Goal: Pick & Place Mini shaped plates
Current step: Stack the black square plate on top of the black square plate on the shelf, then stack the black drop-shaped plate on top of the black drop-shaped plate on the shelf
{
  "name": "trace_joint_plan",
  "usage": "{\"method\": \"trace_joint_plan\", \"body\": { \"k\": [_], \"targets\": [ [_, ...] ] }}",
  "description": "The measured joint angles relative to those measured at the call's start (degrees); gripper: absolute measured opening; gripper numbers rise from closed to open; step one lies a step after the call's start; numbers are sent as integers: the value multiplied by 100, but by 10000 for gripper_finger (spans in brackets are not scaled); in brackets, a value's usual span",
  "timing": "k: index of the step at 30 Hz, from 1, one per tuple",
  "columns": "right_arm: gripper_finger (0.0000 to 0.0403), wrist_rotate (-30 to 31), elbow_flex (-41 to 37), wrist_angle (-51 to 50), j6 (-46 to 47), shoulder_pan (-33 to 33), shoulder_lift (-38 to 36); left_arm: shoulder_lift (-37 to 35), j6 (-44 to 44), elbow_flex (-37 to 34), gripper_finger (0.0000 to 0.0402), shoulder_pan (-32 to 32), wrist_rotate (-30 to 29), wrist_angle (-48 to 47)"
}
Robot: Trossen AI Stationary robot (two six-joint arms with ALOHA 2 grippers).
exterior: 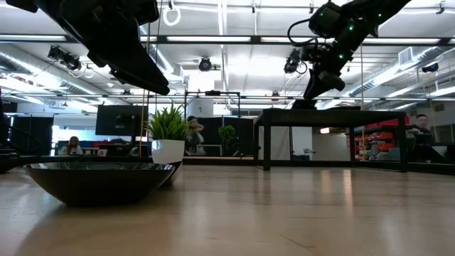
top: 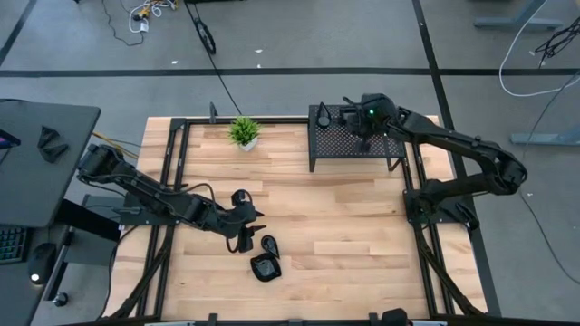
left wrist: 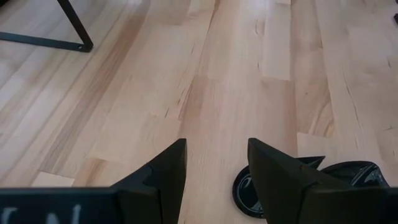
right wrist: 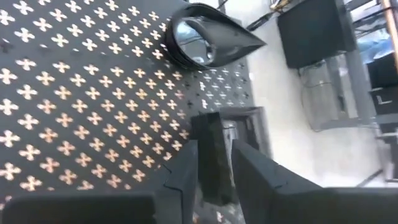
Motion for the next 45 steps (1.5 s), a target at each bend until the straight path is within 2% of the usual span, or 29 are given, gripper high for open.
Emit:
{"method": "trace_joint_plan", "body": {
  "k": [19, 27, 33, 36, 41, 45],
  "targets": [
    [90, -337, 0, -206, 99, 87, 113, 0, 0, 0, 177, 0, 0, 0],
    [126, 128, 0, -98, 99, 98, 113, 0, 0, 0, 177, 0, 0, 0],
    [146, -668, 0, 160, 73, 81, 87, 0, 2, 0, 177, 0, 0, -2],
    [135, -713, 0, 481, 337, -19, 84, 0, 2, 0, 177, 0, 0, -2],
    [89, -624, 0, 736, 911, -234, 84, 0, 0, 0, 177, 0, 0, -7],
    [48, 36, 0, 783, 2220, -277, -17, 1, 2, -1, 177, 0, 0, -8]
  ]
}}
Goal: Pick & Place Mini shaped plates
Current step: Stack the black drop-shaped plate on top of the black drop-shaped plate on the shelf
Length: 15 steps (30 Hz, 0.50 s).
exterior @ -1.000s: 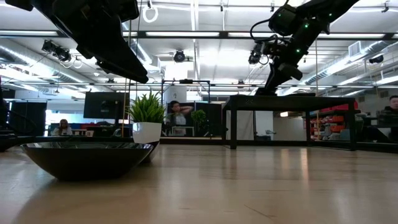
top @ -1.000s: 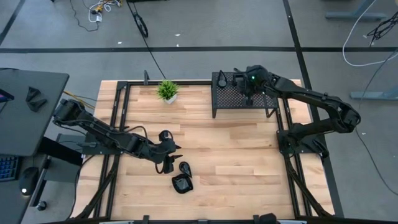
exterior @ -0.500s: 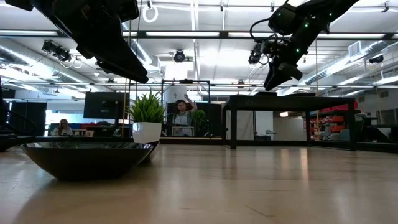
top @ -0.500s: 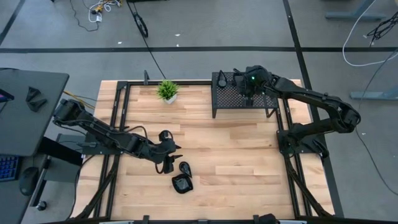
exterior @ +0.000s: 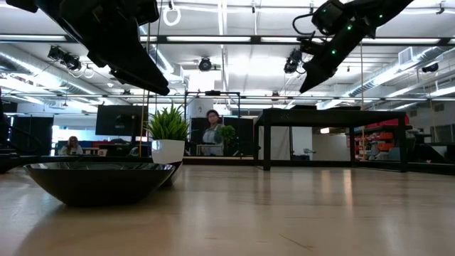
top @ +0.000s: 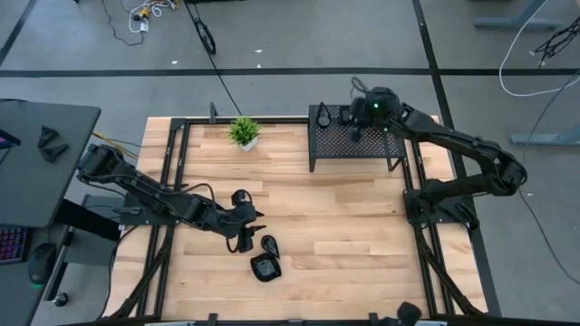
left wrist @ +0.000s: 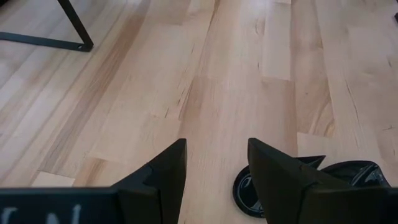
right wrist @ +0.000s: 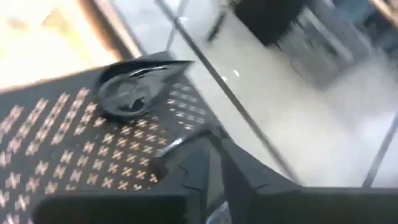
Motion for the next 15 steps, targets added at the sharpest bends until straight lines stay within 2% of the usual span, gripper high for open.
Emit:
{"method": "trace_joint_plan", "body": {
  "k": [3, 7, 11, 15],
  "targets": [
    [22, 41, 0, -136, 969, 99, -174, -1, -1, -2, 177, 0, 0, -3],
    [4, -336, 2, -343, 1917, 633, -384, 0, -2, -2, 177, -1, 1, -3],
    [6, -289, 0, -203, 2645, 1797, -455, -1, -1, -2, 177, -28, 0, -21],
    [2, 20, -352, 962, 3073, 3288, -425, -19, -100, -2, 177, -157, 30, -241]
  ]
}}
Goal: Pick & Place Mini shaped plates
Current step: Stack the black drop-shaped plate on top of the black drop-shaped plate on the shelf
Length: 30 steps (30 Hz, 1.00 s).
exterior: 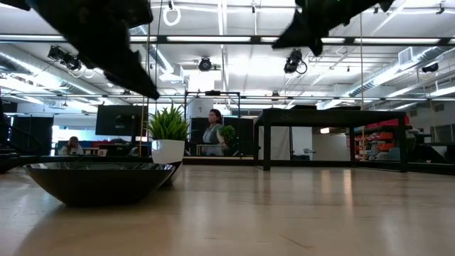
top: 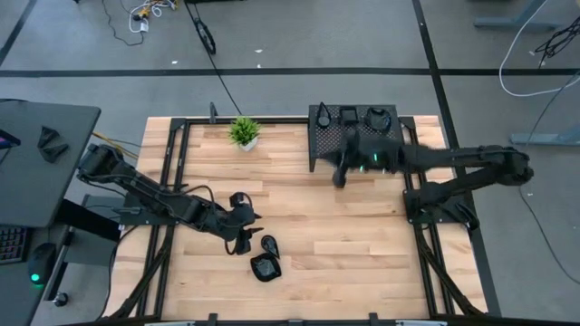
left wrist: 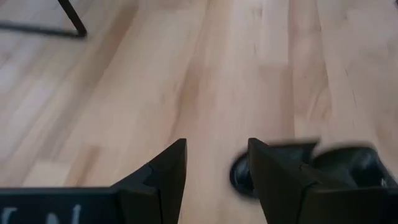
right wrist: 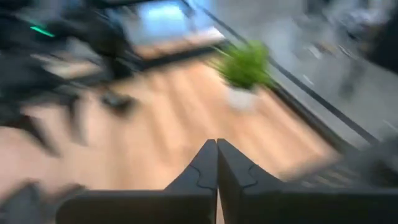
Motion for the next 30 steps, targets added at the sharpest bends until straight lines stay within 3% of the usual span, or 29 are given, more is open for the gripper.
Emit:
{"method": "trace_joint_plan", "body": {
  "k": [6, 9, 13, 17, 20, 24, 27, 30],
  "targets": [
    [2, 832, -959, 2750, 161, 2023, 388, -43, -983, 404, 177, -481, 43, -1809],
    [2, 1465, -1234, 3664, 300, 2796, 866, -43, -1566, 651, 177, -826, 149, -2657],
    [2, 2225, -1252, 4273, 711, 3503, 1731, -47, -2329, 837, 177, -1366, 183, -3532],
    [2, 2537, -1252, 5285, 972, 3776, 2586, -47, -3162, 712, 177, -1731, 178, -4057],
    [2, 2524, -1169, 5824, 1086, 3811, 3106, -47, -3470, 485, 177, -1863, 162, -3995],
    [10, 2175, -808, 5855, 1116, 3684, 3628, -47, -3410, 72, 177, -1884, 134, -3003],
    [27, 1648, -203, 5097, 1373, 3461, 3903, -47, -3178, -236, 177, -1792, 53, -2010],
    [53, 1214, 772, 3467, 1745, 3219, 4154, -34, -3099, -465, 177, -1695, -213, -1230]
  ]
}}
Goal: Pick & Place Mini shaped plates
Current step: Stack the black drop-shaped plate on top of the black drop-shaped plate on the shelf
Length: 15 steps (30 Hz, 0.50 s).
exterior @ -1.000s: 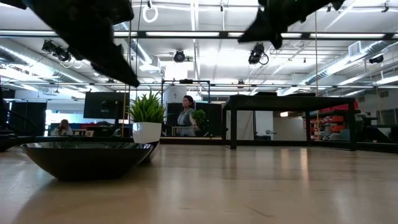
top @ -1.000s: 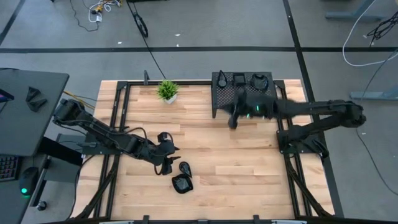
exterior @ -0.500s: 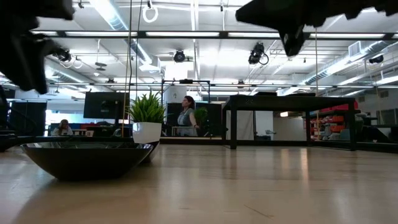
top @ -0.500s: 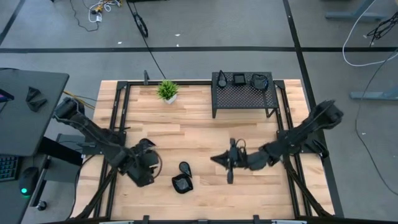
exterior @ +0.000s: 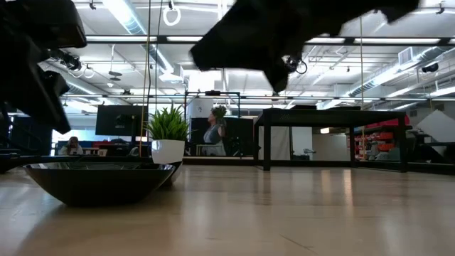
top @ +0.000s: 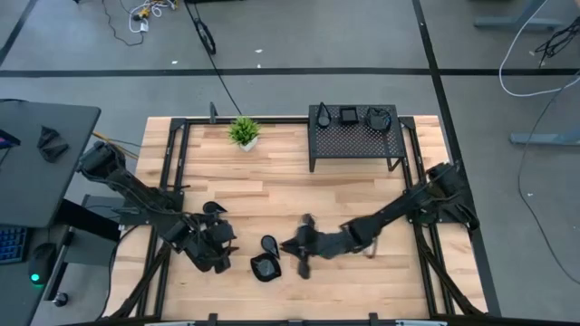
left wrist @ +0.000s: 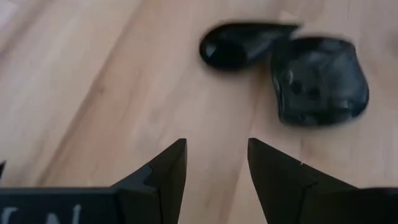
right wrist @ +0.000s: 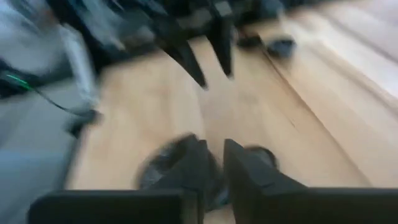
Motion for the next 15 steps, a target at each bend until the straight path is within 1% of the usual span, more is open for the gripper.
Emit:
{"method": "trace_joint_plan", "body": {
  "k": [2, 4, 6, 9, 12, 15],
  "targets": [
    [72, -13, 713, -1221, 308, -138, 231, 0, 3, -86, 177, 47, -187, 188],
    [93, -101, 1359, -2229, 764, -290, 478, 2, -6, -129, 177, 78, -309, 189],
    [112, -425, 1955, -2928, 975, -459, 738, 2, -30, -147, 177, 107, -360, 139],
    [134, -744, 2650, -3581, 970, -634, 1170, 2, -28, -149, 177, 113, -441, 135],
    [143, -786, 3194, -4121, 966, -710, 1517, 2, 6, -149, 177, 113, -512, 124],
    [143, -800, 3537, -4542, 1238, -783, 1664, 2, 16, -149, 177, 104, -595, 95]
  ]
}}
